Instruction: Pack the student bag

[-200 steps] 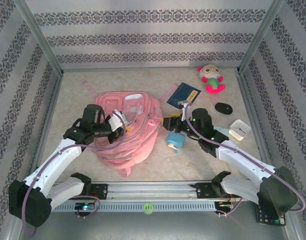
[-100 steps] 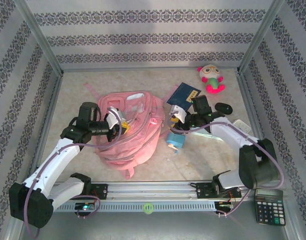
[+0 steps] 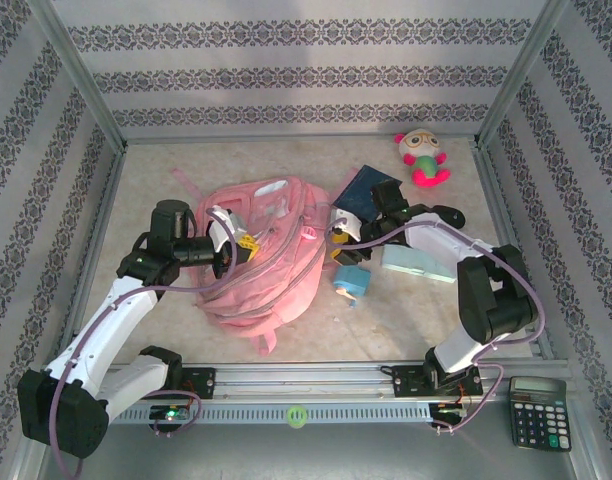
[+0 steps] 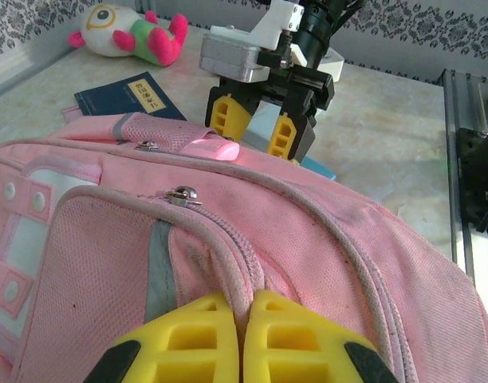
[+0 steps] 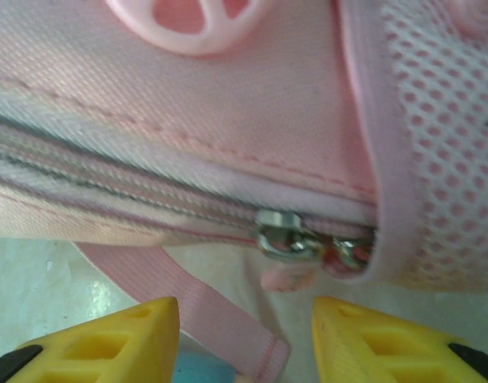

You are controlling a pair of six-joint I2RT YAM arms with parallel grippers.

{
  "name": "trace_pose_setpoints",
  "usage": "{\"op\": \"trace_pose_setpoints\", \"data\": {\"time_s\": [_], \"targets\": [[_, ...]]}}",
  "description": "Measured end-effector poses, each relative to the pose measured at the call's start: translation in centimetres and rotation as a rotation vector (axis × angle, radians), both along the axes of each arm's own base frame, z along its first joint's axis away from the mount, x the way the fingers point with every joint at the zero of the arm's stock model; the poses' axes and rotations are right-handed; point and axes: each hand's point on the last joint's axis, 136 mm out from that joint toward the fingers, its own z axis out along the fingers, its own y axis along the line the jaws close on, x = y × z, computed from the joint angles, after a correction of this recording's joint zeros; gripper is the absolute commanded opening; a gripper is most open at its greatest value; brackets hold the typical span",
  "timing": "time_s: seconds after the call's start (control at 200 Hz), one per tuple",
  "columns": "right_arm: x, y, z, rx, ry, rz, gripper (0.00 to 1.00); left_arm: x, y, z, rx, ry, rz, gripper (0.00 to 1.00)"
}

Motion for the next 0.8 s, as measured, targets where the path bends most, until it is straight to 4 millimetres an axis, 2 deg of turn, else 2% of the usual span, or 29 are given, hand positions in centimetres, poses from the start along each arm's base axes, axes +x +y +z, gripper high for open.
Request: {"op": "trace_pose_setpoints", "data": {"time_s": [0.46, 0.605, 0.799], "targets": [[-0.8, 1.0, 2.6, 0.106, 0.075, 0.067, 0.42, 0.2, -0.3, 0.8, -0.029, -0.019, -0.006, 0.00], [-0.5, 0.9, 3.4, 0.162, 0.126, 0.032, 0.54, 0.3, -0.2, 0.9, -0.030, -0.023, -0.004, 0.00], [1.6, 1.2, 4.3, 0.206, 0.191, -0.104, 0.57, 0.4, -0.1, 1.0, -0.032, -0.031, 0.000, 0.00]]}}
